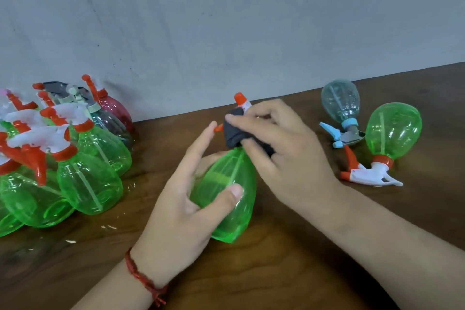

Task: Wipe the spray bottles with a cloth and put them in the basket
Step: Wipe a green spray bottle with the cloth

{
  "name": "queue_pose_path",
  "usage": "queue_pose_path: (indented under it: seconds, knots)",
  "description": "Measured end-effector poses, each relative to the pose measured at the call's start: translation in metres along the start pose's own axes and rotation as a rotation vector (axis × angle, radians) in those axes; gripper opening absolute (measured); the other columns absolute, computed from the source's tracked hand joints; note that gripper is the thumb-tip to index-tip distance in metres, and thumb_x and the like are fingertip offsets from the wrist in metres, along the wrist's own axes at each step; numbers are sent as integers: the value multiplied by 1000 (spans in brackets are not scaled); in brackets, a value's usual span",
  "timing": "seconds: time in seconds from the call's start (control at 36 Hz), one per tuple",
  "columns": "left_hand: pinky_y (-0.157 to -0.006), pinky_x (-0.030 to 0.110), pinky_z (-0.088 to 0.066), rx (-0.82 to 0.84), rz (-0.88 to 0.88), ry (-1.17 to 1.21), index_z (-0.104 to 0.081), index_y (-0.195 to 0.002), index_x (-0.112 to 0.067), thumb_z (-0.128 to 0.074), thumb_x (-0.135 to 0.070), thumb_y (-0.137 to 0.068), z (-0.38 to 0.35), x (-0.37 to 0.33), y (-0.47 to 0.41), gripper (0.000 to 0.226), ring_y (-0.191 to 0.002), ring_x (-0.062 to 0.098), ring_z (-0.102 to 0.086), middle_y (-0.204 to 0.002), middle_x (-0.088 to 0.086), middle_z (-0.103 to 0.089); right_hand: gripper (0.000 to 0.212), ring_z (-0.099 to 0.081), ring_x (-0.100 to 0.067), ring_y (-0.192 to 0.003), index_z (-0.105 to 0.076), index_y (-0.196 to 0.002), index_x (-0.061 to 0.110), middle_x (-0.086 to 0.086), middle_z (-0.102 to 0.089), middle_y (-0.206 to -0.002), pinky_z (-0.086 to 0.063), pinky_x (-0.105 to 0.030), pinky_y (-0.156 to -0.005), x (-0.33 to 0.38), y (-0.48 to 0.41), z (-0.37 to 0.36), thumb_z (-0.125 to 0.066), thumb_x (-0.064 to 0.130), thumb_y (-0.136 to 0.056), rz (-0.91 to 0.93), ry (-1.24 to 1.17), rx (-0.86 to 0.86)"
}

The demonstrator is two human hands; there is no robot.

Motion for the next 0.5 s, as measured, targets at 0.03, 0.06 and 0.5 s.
queue_pose_path:
  seconds: [0.03, 0.06, 0.5]
  knots:
    - [-101, 24, -56, -8, -12, -45, -35, -162, -48, -79, -22, -92, 1, -1, 0, 86, -129, 13, -67, -138, -12, -70, 40, -62, -24, -110, -73, -132, 14, -5, -61, -120, -51, -34, -97, 0, -2, 1, -67, -1, -95, 13, 6, 9]
    - [-102, 23, -56, -11, -26, -97, -35, -162, -49, -81, -22, -93, 2, -2, -1, 87, -130, 12, -66, -139, -14, -68, 40, -62, -21, -111, -74, -131, 14, -3, -61, -119, -50, -30, -98, -2, -4, 5, -66, -2, -95, -3, 13, -12]
    - [-78, 38, -61, -36, -98, -504, -25, -159, -62, -82, -43, -88, 12, -5, -2, 94, -75, -5, -68, -140, -40, -55, 40, -59, -9, -112, -76, -120, 11, -2, -58, -116, -47, -20, -98, 6, 0, -1, -57, -13, -94, -73, -192, 103]
Point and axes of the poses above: each hand's wrist, its own y-axis away from the middle knuckle, its own z-axis out of the back of the hand, x = y × z, the point moved 5 cm from there along -y, towards the middle knuckle
